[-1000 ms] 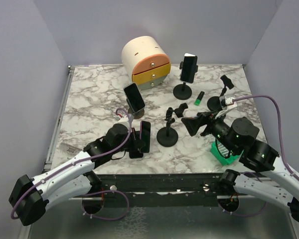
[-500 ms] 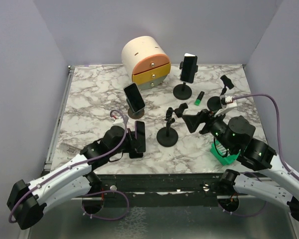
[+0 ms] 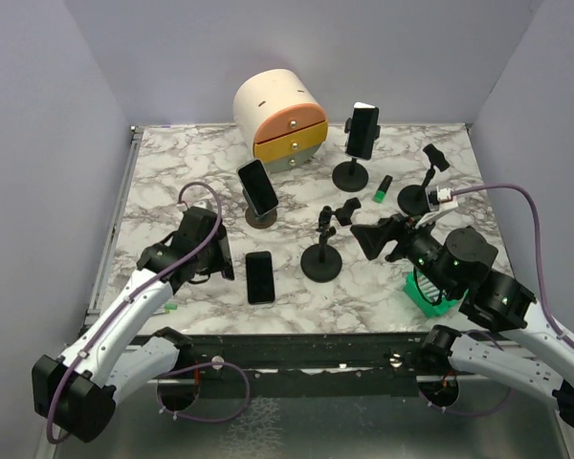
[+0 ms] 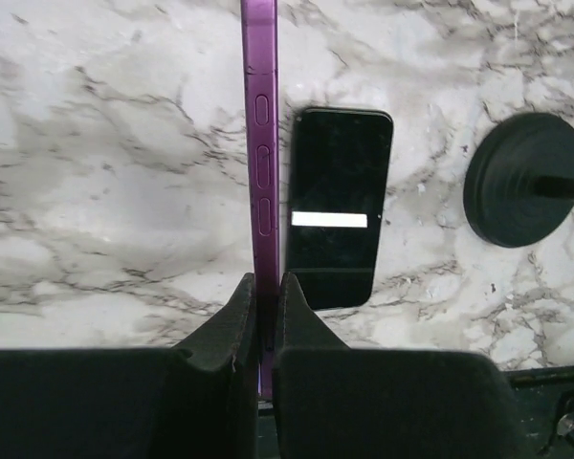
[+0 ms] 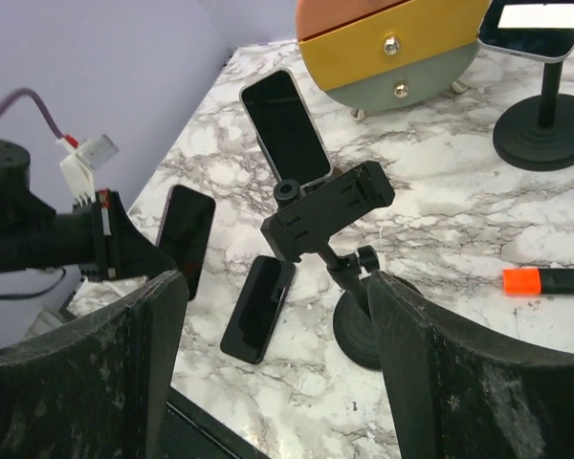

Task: Remove the phone from the phone stand
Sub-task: Place the phone at the center of the board.

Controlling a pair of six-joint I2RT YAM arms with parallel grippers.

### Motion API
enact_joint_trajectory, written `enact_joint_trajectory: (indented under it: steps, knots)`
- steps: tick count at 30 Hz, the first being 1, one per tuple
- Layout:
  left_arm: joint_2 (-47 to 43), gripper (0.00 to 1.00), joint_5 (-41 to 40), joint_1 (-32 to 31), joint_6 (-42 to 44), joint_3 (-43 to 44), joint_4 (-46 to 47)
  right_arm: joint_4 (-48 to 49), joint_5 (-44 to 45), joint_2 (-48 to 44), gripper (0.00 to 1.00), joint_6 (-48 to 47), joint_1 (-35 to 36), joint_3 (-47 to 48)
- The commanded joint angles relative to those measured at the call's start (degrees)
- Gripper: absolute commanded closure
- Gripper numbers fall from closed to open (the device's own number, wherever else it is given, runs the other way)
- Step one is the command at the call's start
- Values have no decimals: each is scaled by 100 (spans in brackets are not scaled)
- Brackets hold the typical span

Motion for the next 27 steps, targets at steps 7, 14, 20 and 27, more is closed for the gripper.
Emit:
enact_joint_trajectory:
  steps: [7, 14, 20, 27]
  knots:
    - [568, 100, 1001, 588, 713, 503, -954, 346, -316, -338, 19, -2, -4, -380]
    - [839, 100, 1365, 727, 902, 328, -741, 302, -298, -466, 19, -55, -4, -400]
    - [957, 100, 1555, 763, 666, 106, -517, 324, -293, -447, 19, -60, -4, -442]
    - [954, 100, 1599, 766, 391, -120, -125, 390, -302, -421, 18, -29, -4, -495]
